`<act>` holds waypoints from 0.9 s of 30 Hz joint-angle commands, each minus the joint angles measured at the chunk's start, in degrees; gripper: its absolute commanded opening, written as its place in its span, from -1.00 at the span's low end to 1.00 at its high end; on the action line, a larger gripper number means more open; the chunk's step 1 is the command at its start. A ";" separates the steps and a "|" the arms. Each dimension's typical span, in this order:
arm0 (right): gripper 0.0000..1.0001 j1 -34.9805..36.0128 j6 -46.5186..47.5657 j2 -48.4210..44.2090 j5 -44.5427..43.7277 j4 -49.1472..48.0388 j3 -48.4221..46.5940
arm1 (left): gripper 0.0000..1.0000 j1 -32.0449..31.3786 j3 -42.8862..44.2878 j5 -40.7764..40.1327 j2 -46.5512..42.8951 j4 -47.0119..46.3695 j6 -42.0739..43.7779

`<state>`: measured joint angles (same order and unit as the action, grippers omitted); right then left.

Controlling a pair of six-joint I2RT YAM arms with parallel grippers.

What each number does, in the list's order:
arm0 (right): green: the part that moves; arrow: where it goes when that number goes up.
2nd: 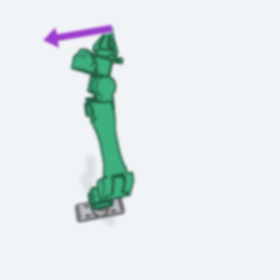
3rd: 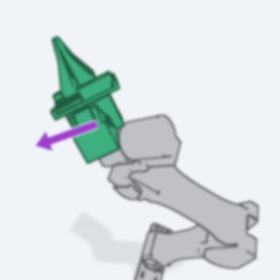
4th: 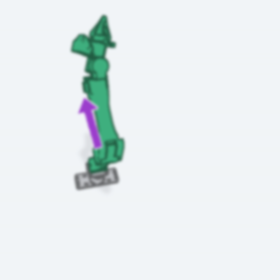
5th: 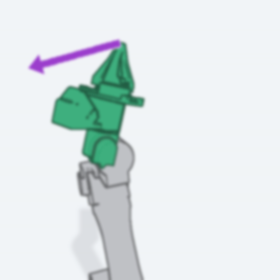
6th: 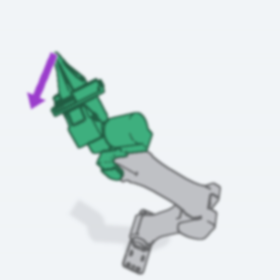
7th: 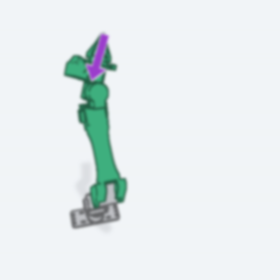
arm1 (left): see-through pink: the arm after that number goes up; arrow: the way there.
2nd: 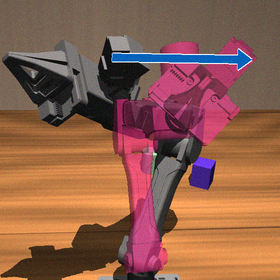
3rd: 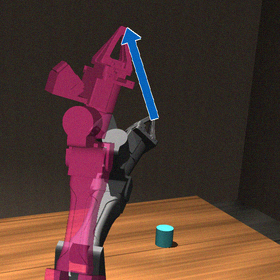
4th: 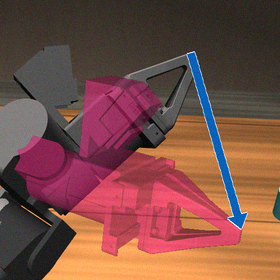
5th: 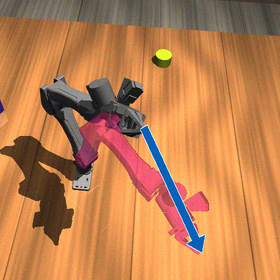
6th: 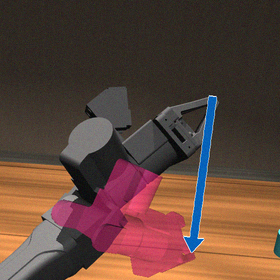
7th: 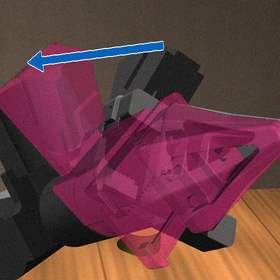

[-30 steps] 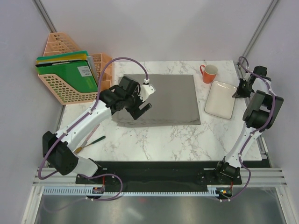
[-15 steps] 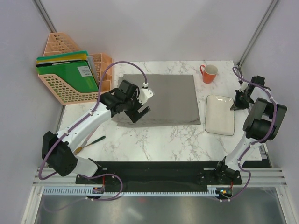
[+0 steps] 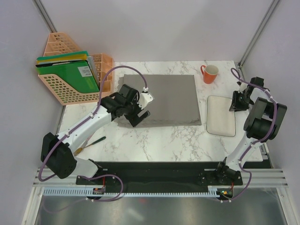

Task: Set the dinner table for one person
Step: Move the plate to the corner of the board.

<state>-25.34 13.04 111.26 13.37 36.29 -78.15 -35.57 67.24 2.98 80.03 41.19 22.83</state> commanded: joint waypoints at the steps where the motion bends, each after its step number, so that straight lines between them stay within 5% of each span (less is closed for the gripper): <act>1: -0.20 0.12 5.24 1.69 -4.05 0.79 3.87 | 1.00 0.24 -0.71 0.27 -2.59 -3.31 1.43; 8: -0.01 0.03 7.62 -2.10 -3.17 1.85 10.99 | 1.00 0.24 -2.38 0.53 -2.34 -4.89 2.40; 11: -0.34 0.03 7.53 -2.46 -2.91 1.76 12.23 | 1.00 0.24 -2.82 2.10 -1.81 -5.24 2.13; 12: -0.84 0.03 7.18 -2.11 -2.73 1.59 12.32 | 1.00 0.24 -2.91 2.72 -1.72 -5.24 1.78; 13: -1.00 0.03 7.00 -1.75 -2.73 1.59 12.32 | 1.00 0.24 -3.08 3.34 -1.54 -5.33 1.52; 20: -1.00 -0.06 6.21 -0.17 -0.62 0.80 12.84 | 1.00 0.07 -2.30 16.16 1.88 -3.13 0.72; 27: -0.90 -0.14 7.18 -0.34 -0.62 -0.08 13.81 | 1.00 -2.74 8.59 18.62 9.60 -0.85 1.69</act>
<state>-26.79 16.08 106.34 18.35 32.99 -69.38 -36.84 69.10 16.62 87.09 40.40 23.27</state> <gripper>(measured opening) 0.046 0.996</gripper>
